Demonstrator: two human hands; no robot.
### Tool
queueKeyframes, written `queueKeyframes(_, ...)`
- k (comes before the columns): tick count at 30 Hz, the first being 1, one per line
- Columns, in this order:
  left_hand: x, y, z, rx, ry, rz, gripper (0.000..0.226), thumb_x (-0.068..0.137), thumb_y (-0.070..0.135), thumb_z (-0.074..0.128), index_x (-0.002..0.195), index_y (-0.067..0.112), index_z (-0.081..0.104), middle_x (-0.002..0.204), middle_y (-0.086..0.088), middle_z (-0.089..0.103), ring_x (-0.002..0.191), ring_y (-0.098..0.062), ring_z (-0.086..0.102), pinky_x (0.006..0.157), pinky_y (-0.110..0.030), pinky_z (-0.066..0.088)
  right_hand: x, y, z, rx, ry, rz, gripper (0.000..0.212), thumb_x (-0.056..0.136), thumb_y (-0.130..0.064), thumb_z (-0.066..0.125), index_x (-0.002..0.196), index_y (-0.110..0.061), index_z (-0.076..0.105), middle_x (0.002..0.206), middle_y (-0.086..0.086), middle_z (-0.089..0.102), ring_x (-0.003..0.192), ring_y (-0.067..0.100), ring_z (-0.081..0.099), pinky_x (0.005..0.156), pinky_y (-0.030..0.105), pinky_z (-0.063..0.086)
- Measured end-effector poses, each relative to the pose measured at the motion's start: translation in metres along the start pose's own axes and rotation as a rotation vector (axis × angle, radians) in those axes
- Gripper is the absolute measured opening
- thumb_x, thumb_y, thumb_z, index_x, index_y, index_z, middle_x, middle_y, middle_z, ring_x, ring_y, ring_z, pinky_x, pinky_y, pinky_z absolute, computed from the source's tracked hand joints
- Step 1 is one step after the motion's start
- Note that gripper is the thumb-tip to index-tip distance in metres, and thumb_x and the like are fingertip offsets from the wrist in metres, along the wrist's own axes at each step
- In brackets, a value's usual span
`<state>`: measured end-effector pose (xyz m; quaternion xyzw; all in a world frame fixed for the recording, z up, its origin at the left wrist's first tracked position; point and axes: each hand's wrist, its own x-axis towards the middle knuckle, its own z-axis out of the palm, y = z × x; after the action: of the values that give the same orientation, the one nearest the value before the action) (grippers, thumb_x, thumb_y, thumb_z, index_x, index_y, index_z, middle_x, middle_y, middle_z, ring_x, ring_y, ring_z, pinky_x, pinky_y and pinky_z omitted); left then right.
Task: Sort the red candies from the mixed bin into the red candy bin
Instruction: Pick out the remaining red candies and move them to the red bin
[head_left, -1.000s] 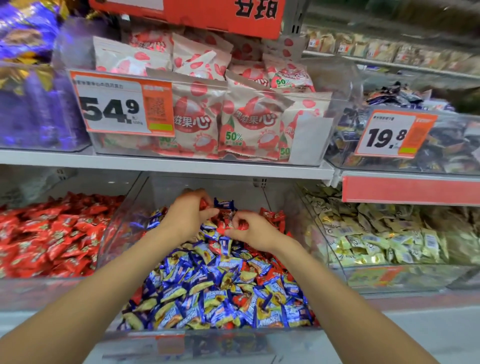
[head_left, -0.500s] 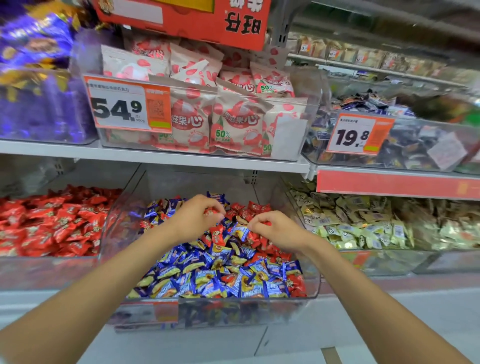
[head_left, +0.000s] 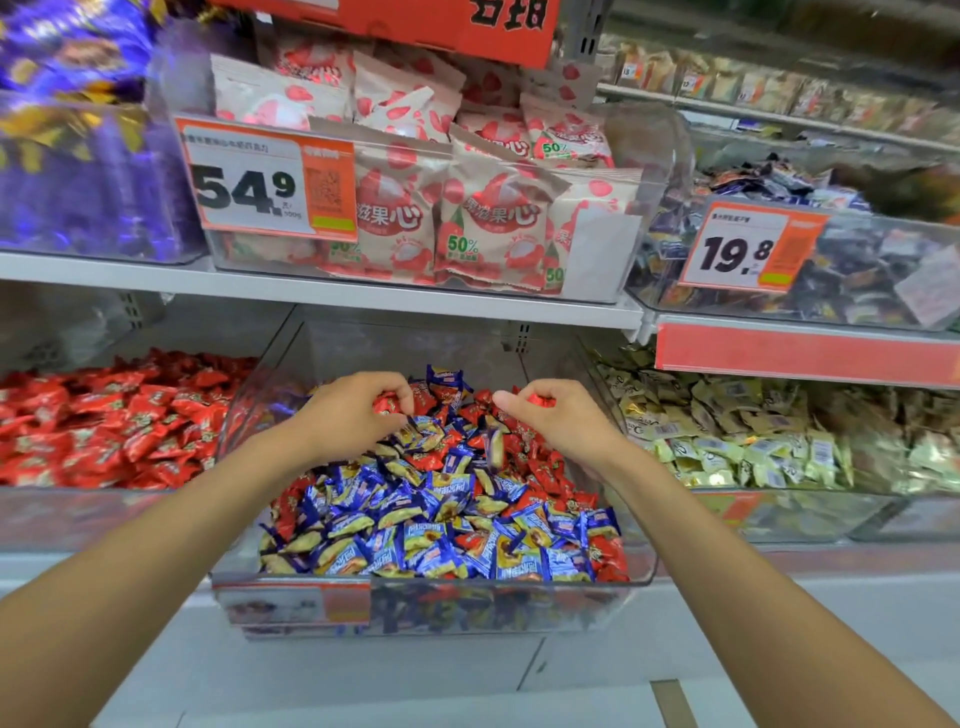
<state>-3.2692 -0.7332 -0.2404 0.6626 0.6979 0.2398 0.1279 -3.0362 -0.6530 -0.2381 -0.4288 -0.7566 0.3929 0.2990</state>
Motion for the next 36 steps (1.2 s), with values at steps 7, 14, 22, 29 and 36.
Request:
queueKeyframes(7,-0.012,0.006,0.01,-0.08,-0.134,0.04,0.016,0.087,0.032,0.065,0.1,0.026,0.073,0.093,0.02,0.061,0.093,-0.004,0.058,0.083,-0.024,0.045,0.021,-0.004,0.028,-0.035,-0.061,-0.079,0.015,0.081,-0.025,0.075,0.077,-0.012,0.069,0.077,-0.013,0.068,0.078,-0.004,0.06,0.08,0.026,0.046)
queueKeyframes(14,-0.015,0.006,0.025,0.213,-0.067,0.031,0.018,0.086,0.038,0.065,0.095,0.025,0.074,0.097,0.006,0.064,0.093,-0.012,0.06,0.076,-0.032,0.048,0.039,0.01,0.05,-0.268,-0.222,0.02,0.031,0.082,-0.035,0.073,0.11,-0.021,0.069,0.126,-0.002,0.061,0.111,0.015,0.058,0.089,0.03,0.048)
queueKeyframes(22,-0.025,-0.004,0.0,-0.11,0.187,0.055,0.004,0.08,0.028,0.073,0.076,0.029,0.074,0.089,0.012,0.06,0.089,-0.007,0.057,0.084,-0.033,0.046,0.033,-0.001,0.047,-0.221,-0.237,0.022,0.019,0.084,-0.025,0.071,0.092,-0.013,0.058,0.093,-0.004,0.057,0.072,0.01,0.051,0.063,0.026,0.039)
queueKeyframes(29,-0.043,0.002,-0.022,-0.231,0.263,0.101,0.002,0.079,0.028,0.075,0.079,0.029,0.076,0.09,0.017,0.06,0.088,-0.002,0.058,0.084,-0.033,0.05,0.006,-0.026,0.036,-0.088,-0.129,-0.003,0.037,0.089,-0.02,0.066,0.124,-0.026,0.057,0.118,-0.005,0.056,0.065,0.015,0.061,0.049,0.015,0.041)
queueKeyframes(36,-0.066,-0.002,-0.021,-0.01,0.019,0.048,0.011,0.095,0.041,0.051,0.089,0.033,0.053,0.103,0.003,0.05,0.082,-0.018,0.058,0.082,-0.038,0.048,-0.027,-0.048,0.039,-0.031,-0.09,0.041,0.022,0.089,-0.016,0.065,0.111,-0.021,0.064,0.083,0.0,0.062,0.048,0.003,0.049,0.044,0.018,0.039)
